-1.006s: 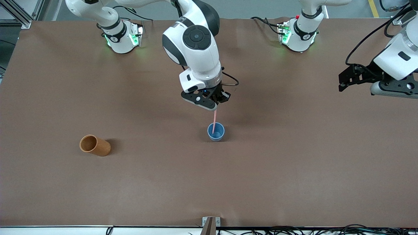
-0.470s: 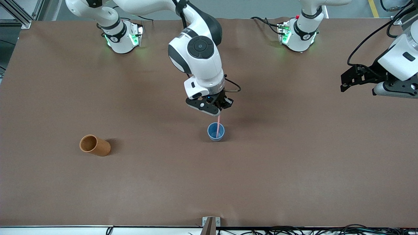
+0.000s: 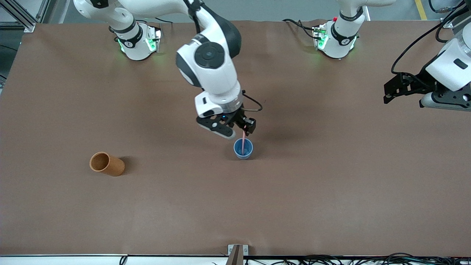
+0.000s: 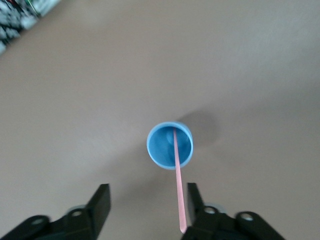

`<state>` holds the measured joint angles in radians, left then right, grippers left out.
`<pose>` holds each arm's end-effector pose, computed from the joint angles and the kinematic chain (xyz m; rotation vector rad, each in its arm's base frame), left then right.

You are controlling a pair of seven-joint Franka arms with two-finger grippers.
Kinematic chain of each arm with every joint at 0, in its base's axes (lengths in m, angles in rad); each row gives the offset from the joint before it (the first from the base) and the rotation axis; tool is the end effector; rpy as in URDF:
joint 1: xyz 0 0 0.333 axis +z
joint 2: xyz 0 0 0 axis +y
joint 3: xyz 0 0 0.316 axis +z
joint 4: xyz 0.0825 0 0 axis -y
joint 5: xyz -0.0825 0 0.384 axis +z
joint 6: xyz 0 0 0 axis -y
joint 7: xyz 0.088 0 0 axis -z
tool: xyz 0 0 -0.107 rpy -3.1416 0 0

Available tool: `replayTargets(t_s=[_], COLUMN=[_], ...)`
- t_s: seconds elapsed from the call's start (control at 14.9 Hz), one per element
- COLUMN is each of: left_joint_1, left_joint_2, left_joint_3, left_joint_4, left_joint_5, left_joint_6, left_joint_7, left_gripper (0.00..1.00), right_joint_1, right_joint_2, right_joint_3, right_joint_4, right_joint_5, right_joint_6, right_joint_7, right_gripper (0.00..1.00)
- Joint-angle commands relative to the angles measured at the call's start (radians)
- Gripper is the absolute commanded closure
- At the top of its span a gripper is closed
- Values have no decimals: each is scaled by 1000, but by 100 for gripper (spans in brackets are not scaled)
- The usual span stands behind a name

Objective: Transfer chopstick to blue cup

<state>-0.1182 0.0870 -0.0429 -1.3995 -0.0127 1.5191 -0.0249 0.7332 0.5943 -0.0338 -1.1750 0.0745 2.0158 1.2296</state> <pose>0.5693 -0.0926 0.6512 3.1145 -0.2134 0.0484 0.5662 0.4911 0.4717 -2.7979 0.7831 -0.1420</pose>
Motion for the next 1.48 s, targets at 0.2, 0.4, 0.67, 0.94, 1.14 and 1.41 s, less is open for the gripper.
replayTargets(t_s=[0.2, 0.4, 0.67, 0.94, 1.14, 1.41], left_joint_1=[6, 6, 6, 8, 8, 8], left_joint_2=[-7, -7, -6, -6, -4, -3], left_joint_3=[-3, -3, -3, -2, -2, -2], left_joint_4=[-4, -6, -4, -4, -4, -4], left_joint_5=[-19, -16, -21, -41, -36, -33], left_joint_6=[0, 0, -2, -2, -2, 0], left_joint_7=[13, 11, 10, 13, 13, 14], left_gripper=[0, 0, 0, 0, 0, 0], right_joint_1=[-171, -325, -515, -636, -673, -675], right_joint_2=[-198, -290, -431, -646, -757, -781], right_joint_3=[8, 6, 6, 6, 6, 8], right_joint_4=[-37, -48, -145, -374, -497, -537], right_joint_5=[-10, -13, -15, -28, -62, -119], right_joint_6=[-263, -394, -476, -468, -460, -416], right_joint_7=[-219, -404, -683, -830, -929, -1056], right_gripper=[0, 0, 0, 0, 0, 0])
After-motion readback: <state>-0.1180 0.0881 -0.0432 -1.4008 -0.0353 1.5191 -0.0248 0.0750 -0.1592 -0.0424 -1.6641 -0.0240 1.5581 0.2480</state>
